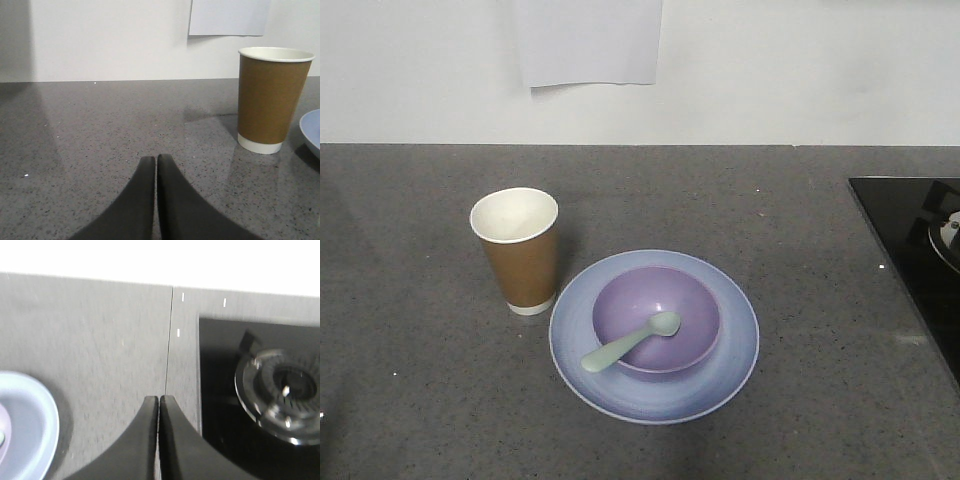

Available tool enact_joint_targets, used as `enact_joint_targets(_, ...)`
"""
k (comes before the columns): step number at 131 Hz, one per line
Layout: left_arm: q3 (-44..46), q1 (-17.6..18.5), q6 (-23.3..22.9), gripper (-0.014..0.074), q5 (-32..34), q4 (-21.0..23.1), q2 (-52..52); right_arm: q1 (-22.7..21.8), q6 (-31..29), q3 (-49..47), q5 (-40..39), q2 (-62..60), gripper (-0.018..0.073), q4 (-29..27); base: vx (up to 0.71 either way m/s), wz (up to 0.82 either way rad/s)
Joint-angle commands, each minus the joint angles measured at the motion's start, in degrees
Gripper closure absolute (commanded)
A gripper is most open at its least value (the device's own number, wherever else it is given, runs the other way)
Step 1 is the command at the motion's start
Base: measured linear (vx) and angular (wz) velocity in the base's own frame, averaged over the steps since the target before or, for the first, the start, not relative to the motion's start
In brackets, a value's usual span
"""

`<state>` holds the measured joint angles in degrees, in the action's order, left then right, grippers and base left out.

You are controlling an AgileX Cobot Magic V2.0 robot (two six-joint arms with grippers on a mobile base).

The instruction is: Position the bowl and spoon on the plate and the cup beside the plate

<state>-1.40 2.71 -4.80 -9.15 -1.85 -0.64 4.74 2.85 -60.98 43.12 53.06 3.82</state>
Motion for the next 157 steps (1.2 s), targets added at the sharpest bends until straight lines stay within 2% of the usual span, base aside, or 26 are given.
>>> enact_joint_targets(1, -0.61, 0.39, -0.03, 0.0604, 4.60, 0.59, -0.92, -0.13, -0.57, 6.83, -12.57, -4.97, 0.0566, 0.27, 0.00, 0.00)
enact_joint_targets(45, -0.61, 0.39, -0.03, 0.0604, 4.60, 0.59, -0.92, -0.13, -0.52, 39.56, -41.83, -21.74, 0.0566, -2.87, 0.00, 0.00)
enact_joint_targets(59, -0.61, 0.39, -0.03, 0.0604, 4.60, 0.59, -0.92, -0.13, 0.71, 47.04, -47.00, -26.05, 0.0566, -3.82, 0.00, 0.00)
enact_joint_targets(72, -0.61, 0.39, -0.03, 0.0604, 4.60, 0.59, -0.92, -0.13, 2.72, 52.09, -48.16, -30.15, 0.0566, -3.82, 0.00, 0.00)
enact_joint_targets(105, -0.61, 0.39, -0.03, 0.0604, 4.60, 0.59, -0.92, -0.13, 2.98, 59.70, -48.16, -40.13, 0.0566, -3.82, 0.00, 0.00)
enact_joint_targets(132, -0.61, 0.39, -0.03, 0.0604, 4.60, 0.59, -0.92, -0.13, 3.87, 63.01, -47.99, -45.52, 0.0566, -3.82, 0.00, 0.00)
enact_joint_targets(157, -0.61, 0.39, -0.03, 0.0604, 4.60, 0.59, -0.92, -0.22, 3.77, 63.02, -44.42, -49.58, 0.0566, -2.55, 0.00, 0.00)
